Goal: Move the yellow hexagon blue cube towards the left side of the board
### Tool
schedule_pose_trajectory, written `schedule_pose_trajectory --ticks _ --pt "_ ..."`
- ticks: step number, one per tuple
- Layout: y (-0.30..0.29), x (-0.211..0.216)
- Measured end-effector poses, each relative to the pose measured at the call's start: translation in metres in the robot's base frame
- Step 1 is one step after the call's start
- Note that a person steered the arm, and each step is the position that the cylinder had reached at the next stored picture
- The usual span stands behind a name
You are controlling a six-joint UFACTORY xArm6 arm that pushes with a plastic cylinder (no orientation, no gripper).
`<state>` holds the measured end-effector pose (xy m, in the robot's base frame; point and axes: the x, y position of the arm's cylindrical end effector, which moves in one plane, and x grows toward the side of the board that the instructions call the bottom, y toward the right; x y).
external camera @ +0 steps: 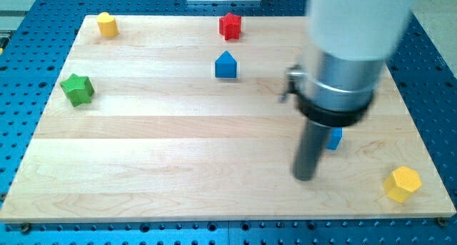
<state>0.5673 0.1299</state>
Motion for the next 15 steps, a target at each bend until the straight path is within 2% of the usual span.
schedule_pose_trajectory --ticks 2,3,4,5,6,7,8,10,11,12,13,14,15 --pt "0.027 -0.016" --pt "0.063 -0.028" --pt "0.150 -0.028" --pt "0.205 0.001" --pt "0.201 0.037" --pt "0.182 0.039" --pt "0.107 0.036" --pt "0.075 0.016" --pt "0.080 -0.033" --pt "0.048 -0.063" --pt "-0.058 -0.058" --pt "-0.118 -0.035" --pt "-0.093 -0.094"
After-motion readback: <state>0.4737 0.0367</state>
